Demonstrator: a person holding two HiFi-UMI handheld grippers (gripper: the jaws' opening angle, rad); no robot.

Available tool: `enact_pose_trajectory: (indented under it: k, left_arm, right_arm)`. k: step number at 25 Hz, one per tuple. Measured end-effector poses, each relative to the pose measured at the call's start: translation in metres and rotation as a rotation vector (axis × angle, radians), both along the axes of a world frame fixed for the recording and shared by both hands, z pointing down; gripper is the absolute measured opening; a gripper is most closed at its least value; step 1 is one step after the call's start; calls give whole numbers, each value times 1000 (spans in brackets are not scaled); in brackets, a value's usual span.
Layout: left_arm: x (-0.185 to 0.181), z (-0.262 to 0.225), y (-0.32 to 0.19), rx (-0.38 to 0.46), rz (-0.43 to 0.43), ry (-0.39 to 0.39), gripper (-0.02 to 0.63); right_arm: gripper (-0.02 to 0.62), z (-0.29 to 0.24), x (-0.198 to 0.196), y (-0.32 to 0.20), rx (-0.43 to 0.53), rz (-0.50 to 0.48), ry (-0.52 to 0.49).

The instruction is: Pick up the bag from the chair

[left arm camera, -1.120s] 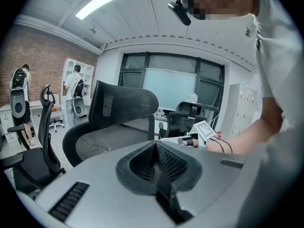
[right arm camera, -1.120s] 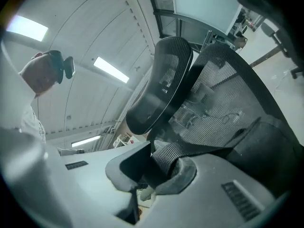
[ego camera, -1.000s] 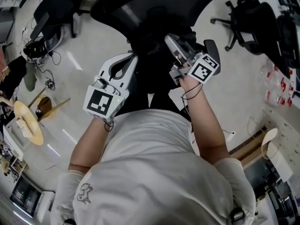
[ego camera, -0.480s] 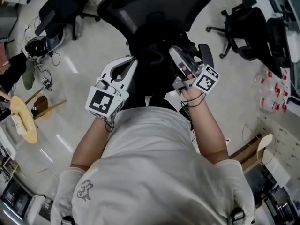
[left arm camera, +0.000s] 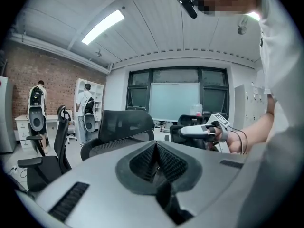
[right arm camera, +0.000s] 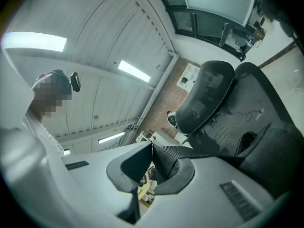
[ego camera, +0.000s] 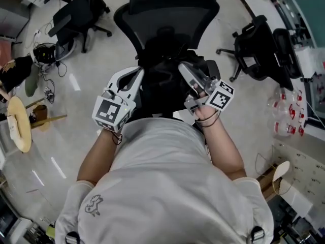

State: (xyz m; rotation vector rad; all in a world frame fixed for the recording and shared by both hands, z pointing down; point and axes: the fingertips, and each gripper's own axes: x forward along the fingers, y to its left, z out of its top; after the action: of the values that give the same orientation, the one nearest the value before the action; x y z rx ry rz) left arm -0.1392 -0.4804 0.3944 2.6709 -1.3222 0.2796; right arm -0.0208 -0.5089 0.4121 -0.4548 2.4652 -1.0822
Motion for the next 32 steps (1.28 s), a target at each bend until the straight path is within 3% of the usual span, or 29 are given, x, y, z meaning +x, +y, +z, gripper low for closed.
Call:
enact_pose_trajectory:
  k: [10,15,23,32]
  left_arm:
    - [2,-16,72,29,-118,-21,12]
    - [-1,-20,104,34,-133,-32,12]
    - [-5,-36,143,71,-47,-40,12]
    - [-41,-41,199,66,40,-22,12]
  right_arm:
    - [34,-29,9,68,1,-126,-21]
    - [34,-39,7,100,0,-170,-9]
    - [34,-55,-1,140,33,-140,18]
    - [34,-67,-20,196,57,-30,49]
